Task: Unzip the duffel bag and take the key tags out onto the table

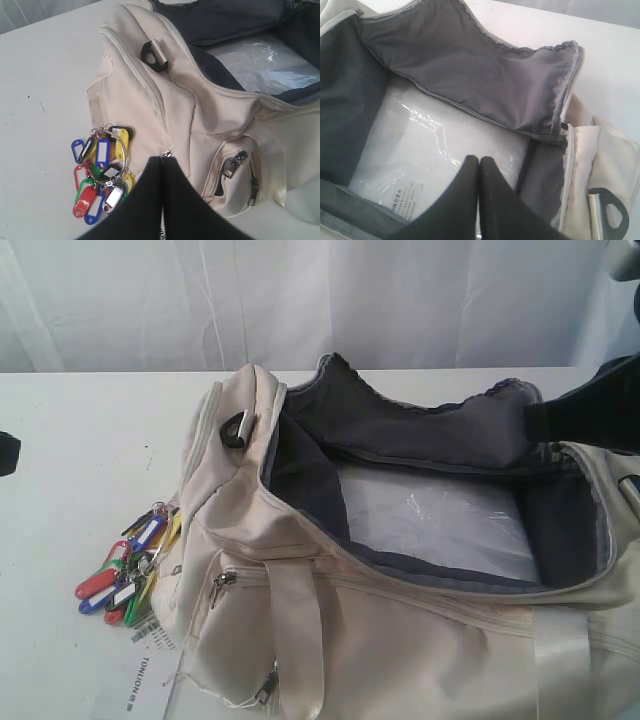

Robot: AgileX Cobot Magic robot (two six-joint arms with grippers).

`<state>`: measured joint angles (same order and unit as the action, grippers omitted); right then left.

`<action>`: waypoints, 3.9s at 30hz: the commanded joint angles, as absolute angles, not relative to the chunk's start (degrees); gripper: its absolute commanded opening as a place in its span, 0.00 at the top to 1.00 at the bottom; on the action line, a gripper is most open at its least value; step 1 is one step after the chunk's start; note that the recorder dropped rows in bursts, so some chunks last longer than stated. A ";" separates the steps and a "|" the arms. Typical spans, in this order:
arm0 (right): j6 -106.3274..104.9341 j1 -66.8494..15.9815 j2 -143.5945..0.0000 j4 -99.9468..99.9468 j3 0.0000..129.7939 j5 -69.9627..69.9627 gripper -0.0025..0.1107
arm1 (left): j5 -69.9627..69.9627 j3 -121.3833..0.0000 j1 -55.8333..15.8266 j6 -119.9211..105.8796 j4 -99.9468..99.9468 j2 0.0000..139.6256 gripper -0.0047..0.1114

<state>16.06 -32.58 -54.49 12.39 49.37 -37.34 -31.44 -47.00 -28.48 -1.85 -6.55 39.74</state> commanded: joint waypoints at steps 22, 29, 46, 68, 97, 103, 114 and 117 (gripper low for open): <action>15.44 -32.61 -54.13 12.44 49.59 -36.99 0.98 | -31.25 -46.71 -5.28 -1.42 -7.17 22.54 0.96; 15.44 -32.61 -54.13 12.44 49.59 -36.99 0.98 | -31.25 -46.71 -0.25 -1.50 -7.17 9.96 0.96; 15.44 -32.61 -54.13 12.44 49.59 -37.20 0.98 | -29.61 -43.83 -0.14 -1.50 -7.17 3.44 0.96; 15.44 -32.61 -54.13 12.44 49.59 -37.20 0.98 | -20.99 -3.26 -0.14 -1.50 -6.12 3.44 0.96; 15.44 -32.61 -54.13 12.44 49.59 -37.19 0.98 | -3.11 0.00 0.55 -1.52 -3.13 0.00 0.96; 15.44 -32.61 -54.13 12.44 49.59 -37.19 0.98 | -3.23 0.00 2.71 -1.52 -0.79 0.00 0.96; 15.44 -32.61 -54.13 12.44 49.59 -37.19 0.98 | -3.13 0.00 2.71 -1.52 1.03 0.00 0.96; 15.44 -32.61 -54.13 12.44 49.59 -37.19 0.98 | -3.13 0.00 2.71 -1.52 -5.85 0.00 0.96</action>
<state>16.06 -32.58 -54.49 12.39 49.37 -37.34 -3.21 -0.19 2.54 -1.85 -0.60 0.26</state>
